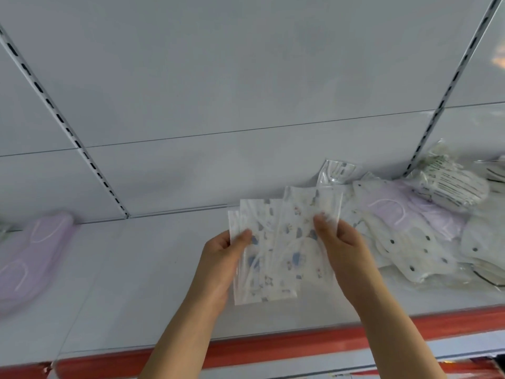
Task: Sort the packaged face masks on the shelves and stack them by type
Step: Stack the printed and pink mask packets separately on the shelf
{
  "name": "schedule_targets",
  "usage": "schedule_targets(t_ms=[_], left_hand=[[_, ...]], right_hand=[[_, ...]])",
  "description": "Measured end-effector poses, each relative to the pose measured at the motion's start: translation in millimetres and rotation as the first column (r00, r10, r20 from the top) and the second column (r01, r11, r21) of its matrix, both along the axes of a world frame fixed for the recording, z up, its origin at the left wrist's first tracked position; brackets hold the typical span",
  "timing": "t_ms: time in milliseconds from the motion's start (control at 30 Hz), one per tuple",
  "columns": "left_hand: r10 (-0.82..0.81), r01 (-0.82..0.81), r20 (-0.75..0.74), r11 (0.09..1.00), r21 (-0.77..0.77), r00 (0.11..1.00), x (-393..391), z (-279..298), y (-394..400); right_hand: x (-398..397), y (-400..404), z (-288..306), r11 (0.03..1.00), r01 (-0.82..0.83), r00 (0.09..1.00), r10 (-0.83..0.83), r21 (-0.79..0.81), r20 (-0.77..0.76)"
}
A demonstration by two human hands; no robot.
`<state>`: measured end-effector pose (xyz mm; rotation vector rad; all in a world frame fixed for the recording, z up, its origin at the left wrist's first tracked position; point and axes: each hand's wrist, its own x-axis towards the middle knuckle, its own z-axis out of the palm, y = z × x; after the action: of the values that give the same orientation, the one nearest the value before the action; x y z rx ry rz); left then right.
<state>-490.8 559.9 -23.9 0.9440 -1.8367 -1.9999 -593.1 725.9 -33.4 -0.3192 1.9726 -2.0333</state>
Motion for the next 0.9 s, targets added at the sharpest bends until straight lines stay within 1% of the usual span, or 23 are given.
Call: schedule_targets(t_ms=[67, 133, 167, 233, 300, 333, 400, 433, 467, 500, 533, 567, 600, 633, 700, 767, 800, 833, 867, 900], left_hand=[[0.038, -0.037, -0.028, 0.999, 0.035, 0.999, 0, -1, 0], [-0.022, 0.028, -0.072, 0.996, 0.084, 0.997, 0, 1, 6], [-0.078, 0.087, -0.090, 0.991, 0.104, 0.993, -1, 2, 12], [-0.163, 0.170, -0.091, 0.983, 0.076, 0.982, -4, 2, 26], [-0.131, 0.133, -0.088, 0.991, 0.018, 0.987, -11, 0, 36], [-0.085, 0.087, -0.082, 0.996, 0.019, 0.993, -14, -1, 38], [-0.007, 0.011, -0.065, 0.999, 0.050, 0.998, -22, -4, 37], [0.021, -0.017, -0.058, 0.998, 0.063, 0.998, -25, -5, 37], [0.038, -0.033, -0.057, 0.997, 0.075, 0.998, -29, -6, 38], [0.046, -0.040, -0.061, 0.995, 0.088, 0.997, -34, -7, 40], [0.045, -0.038, -0.070, 0.994, 0.103, 0.997, -39, -7, 43], [0.040, -0.030, -0.079, 0.993, 0.118, 0.996, -45, -6, 48], [0.036, -0.025, -0.084, 0.991, 0.130, 0.996, -51, -5, 53], [0.038, -0.027, -0.085, 0.990, 0.137, 0.996, -57, -4, 57], [0.076, -0.062, -0.090, 0.987, 0.146, 0.993, -66, -3, 63], [0.136, -0.122, -0.090, 0.983, 0.138, 0.987, -72, -2, 63], [0.161, -0.149, -0.085, 0.980, 0.132, 0.983, -73, -2, 64], [0.183, -0.172, -0.079, 0.977, 0.127, 0.980, -74, -3, 64], [0.201, -0.191, -0.068, 0.974, 0.124, 0.977, -73, -4, 64], [0.210, -0.203, -0.053, 0.972, 0.118, 0.976, -72, -5, 64]], right_hand=[[-3, 11, 4, 0.985, 0.134, 0.991, -0.132, -0.107, 0.027], [-2, 12, 6, 0.979, 0.165, 0.986, -0.164, -0.118, 0.017], [0, 7, 5, 0.984, 0.155, 0.988, -0.156, -0.088, -0.006], [7, -7, -2, 0.989, 0.135, 0.988, -0.130, 0.061, -0.087], [10, -14, -9, 0.981, 0.121, 0.985, -0.099, 0.151, -0.142], [7, -10, -10, 0.975, 0.148, 0.976, -0.117, 0.163, -0.181], [-9, 13, -9, 0.940, 0.275, 0.926, -0.202, 0.201, -0.319], [-22, 29, -8, 0.898, 0.355, 0.883, -0.232, 0.259, -0.408], [-36, 47, -8, 0.835, 0.427, 0.843, -0.230, 0.347, -0.486], [-50, 65, -8, 0.761, 0.473, 0.822, -0.202, 0.443, -0.532], [-64, 81, -7, 0.690, 0.480, 0.831, -0.160, 0.542, -0.533], [-76, 95, -5, 0.635, 0.456, 0.855, -0.118, 0.623, -0.505], [-85, 107, -2, 0.602, 0.424, 0.876, -0.083, 0.677, -0.475], [-94, 114, 0, 0.588, 0.392, 0.889, -0.046, 0.707, -0.455], [-105, 113, 8, 0.604, 0.349, 0.879, 0.055, 0.717, -0.474], [-113, 91, 12, 0.617, 0.286, 0.811, 0.251, 0.733, -0.528], [-117, 75, 11, 0.588, 0.248, 0.763, 0.372, 0.770, -0.529], [-122, 59, 7, 0.538, 0.214, 0.717, 0.480, 0.815, -0.505], [-128, 44, 2, 0.482, 0.186, 0.687, 0.559, 0.856, -0.464], [-133, 32, -1, 0.429, 0.157, 0.682, 0.605, 0.890, -0.412]])
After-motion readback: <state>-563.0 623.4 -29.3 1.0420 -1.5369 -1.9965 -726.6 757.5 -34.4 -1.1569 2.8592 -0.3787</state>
